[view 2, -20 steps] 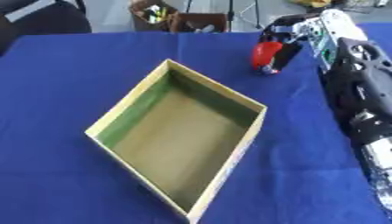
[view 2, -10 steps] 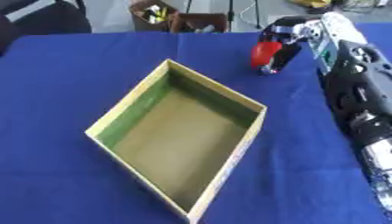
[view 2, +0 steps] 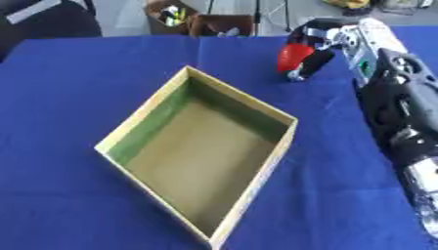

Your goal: Pick up objects on the table and place them in the box.

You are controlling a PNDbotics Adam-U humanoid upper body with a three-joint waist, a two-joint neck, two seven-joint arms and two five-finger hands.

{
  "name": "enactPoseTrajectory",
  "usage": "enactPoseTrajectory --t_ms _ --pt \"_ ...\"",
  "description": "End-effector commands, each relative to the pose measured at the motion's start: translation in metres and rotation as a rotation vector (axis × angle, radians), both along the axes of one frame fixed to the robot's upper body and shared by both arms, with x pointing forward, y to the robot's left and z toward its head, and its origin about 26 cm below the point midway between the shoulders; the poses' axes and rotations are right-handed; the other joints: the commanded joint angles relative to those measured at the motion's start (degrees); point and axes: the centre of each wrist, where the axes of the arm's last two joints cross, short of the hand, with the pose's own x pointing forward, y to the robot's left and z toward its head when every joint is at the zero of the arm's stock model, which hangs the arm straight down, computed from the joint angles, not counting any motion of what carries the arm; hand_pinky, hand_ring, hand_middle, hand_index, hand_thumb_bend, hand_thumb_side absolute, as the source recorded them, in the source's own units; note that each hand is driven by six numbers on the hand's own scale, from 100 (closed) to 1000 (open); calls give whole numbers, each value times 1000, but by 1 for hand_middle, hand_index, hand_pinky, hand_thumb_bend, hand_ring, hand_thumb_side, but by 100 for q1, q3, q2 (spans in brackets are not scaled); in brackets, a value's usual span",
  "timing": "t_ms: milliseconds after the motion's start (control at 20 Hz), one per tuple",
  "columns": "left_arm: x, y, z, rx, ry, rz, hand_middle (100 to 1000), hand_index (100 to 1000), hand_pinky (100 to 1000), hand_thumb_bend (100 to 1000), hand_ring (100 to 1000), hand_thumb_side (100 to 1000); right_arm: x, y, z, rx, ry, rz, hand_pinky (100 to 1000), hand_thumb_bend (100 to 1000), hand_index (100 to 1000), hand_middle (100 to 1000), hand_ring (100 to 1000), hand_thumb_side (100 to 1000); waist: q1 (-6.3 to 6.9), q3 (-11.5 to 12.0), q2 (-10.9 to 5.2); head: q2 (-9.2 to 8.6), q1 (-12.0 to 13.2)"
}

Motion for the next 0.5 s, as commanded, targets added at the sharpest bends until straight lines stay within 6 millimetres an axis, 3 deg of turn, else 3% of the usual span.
enactPoseTrajectory --t_ms 50,200,250,300,500 --pt "-2 2 7 18 -24 2 592 707 283 100 550 936 -5 -2 28 7 -77 18 355 100 551 560 532 399 -15 -9 -179 -23 -1" --pt "-2 3 6 19 -21 4 592 707 284 100 550 935 -8 1 40 5 -106 48 356 100 523 559 525 423 -21 -32 -214 3 3" --pt "-3 3 6 21 -20 4 592 707 285 100 550 935 -10 3 46 3 -120 57 357 100 521 560 524 574 -27 -44 -233 14 5" --pt "-3 3 6 22 -19 5 591 707 285 100 550 935 -11 4 52 0 -130 65 358 100 521 560 524 434 -33 -55 -250 25 10" --pt "-3 4 5 24 -15 7 591 707 286 100 550 935 -17 10 70 -13 -158 99 362 100 517 561 523 442 -58 -96 -314 61 31"
